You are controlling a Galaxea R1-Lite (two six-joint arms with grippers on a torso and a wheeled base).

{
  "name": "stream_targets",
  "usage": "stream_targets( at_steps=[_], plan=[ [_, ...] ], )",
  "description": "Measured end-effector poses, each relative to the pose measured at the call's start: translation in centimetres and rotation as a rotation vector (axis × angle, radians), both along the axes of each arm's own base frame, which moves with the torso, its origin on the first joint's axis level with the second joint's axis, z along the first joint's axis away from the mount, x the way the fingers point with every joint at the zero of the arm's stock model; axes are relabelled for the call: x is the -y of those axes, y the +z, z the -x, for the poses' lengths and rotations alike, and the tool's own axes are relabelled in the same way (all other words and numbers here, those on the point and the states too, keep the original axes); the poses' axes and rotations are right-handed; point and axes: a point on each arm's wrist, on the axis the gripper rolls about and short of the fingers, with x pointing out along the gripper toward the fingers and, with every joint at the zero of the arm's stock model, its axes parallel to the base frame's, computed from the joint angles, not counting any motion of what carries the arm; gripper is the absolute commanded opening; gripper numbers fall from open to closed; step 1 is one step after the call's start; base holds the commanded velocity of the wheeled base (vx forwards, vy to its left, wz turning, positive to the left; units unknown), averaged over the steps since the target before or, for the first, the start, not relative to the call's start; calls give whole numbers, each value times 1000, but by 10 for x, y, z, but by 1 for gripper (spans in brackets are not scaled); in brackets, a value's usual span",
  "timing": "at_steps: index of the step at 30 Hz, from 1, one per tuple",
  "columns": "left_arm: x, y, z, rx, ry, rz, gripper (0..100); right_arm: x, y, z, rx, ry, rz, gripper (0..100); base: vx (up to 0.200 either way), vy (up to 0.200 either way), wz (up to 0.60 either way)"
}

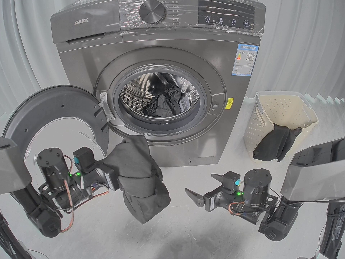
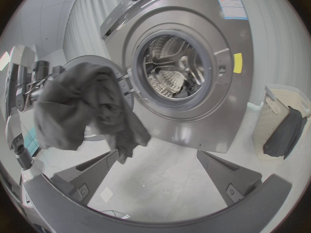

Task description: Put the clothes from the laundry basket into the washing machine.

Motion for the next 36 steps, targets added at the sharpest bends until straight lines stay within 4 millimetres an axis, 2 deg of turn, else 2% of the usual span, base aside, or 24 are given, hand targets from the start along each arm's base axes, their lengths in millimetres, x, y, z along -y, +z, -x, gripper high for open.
stream_targets(
  at_steps=[4, 7, 12, 16, 19, 26, 30, 36],
  plan=[
    [-9, 16, 22, 19, 2, 44, 0, 21, 13, -3, 18, -88, -26, 100, 0, 0, 0],
    [-14, 23, 32, 33, 4, 62, 0, 31, 27, 0, 12, -150, -109, 100, 0, 0, 0],
    [-18, 28, 43, 45, 5, 76, 0, 34, 43, 11, -80, -198, -319, 100, 0, 0, 0],
    [-20, 29, 47, 49, 6, 79, 0, 37, 47, 21, -118, -207, -375, 100, 0, 0, 0],
    [-21, 30, 50, 49, 8, 79, 0, 42, 46, 28, -110, -210, -325, 100, 0, 0, 0],
    [-25, 28, 55, 38, 16, 81, 0, 63, 28, 54, -76, -218, -25, 100, 0, 0, 0],
    [-27, 28, 55, 35, 23, 79, 0, 70, 26, 59, -62, -314, 18, 100, 100, 0, 0],
    [-28, 27, 55, 31, 30, 73, 0, 68, 25, 56, -63, -393, -5, 100, 200, 0, 0]
  ],
)
